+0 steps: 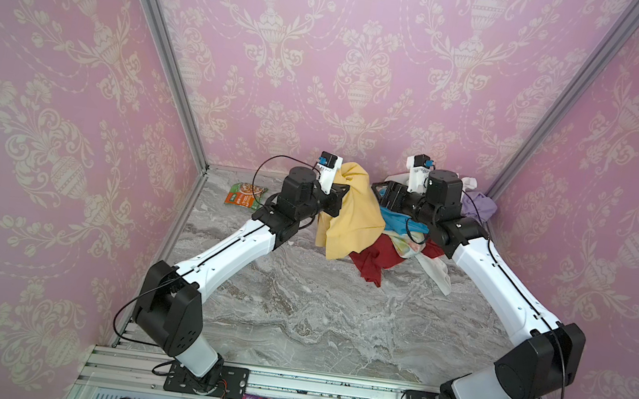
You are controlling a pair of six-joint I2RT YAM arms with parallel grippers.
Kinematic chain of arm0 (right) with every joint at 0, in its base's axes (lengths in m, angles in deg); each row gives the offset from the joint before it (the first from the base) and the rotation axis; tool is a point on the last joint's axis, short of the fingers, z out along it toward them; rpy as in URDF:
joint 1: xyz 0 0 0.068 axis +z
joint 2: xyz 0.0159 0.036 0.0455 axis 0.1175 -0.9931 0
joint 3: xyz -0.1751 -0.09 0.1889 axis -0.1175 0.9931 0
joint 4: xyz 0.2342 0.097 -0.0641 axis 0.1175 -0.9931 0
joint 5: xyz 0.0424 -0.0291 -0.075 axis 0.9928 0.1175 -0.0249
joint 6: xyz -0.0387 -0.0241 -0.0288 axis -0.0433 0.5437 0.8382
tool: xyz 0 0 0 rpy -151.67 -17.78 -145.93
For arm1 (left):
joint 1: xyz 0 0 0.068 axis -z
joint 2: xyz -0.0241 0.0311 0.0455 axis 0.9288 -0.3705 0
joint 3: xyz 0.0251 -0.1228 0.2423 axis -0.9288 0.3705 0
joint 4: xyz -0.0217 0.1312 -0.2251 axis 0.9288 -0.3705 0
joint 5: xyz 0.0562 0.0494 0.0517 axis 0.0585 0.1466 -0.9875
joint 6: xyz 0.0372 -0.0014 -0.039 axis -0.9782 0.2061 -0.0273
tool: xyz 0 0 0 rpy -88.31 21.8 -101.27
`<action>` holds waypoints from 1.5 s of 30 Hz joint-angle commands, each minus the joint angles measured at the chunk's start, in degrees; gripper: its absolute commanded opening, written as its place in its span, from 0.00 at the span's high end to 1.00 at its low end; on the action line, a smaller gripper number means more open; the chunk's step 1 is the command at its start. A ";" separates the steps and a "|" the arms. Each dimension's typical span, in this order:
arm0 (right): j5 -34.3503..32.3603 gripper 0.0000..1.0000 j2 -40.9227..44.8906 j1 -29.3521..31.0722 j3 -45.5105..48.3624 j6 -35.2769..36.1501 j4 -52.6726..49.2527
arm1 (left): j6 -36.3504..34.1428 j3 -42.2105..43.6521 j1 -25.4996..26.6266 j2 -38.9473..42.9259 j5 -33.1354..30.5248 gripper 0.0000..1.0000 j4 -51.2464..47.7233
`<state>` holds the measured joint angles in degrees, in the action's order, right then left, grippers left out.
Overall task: Pick out a specific cloth from the pile
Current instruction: 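Pull the yellow cloth from the pile with the left gripper while the right releases, then lower the yellow cloth onto the table nearer the robot with the left gripper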
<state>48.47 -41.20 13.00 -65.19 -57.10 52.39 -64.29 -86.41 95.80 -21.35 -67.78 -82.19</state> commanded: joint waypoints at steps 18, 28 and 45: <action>5.72 0.12 12.20 -1.29 20.66 15.97 7.12 | 6.28 14.52 -14.28 30.14 -30.81 1.00 -34.26; 5.82 0.13 12.09 -1.30 24.82 12.76 11.96 | 8.61 15.31 -15.20 32.95 -45.60 1.00 -45.84; 4.10 0.13 13.03 -1.64 29.19 13.21 11.32 | 31.66 26.27 -19.43 21.12 -31.01 1.00 -38.87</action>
<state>53.60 -29.48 11.73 -37.58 -43.44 62.96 -39.90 -61.97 77.27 0.37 -103.47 -123.19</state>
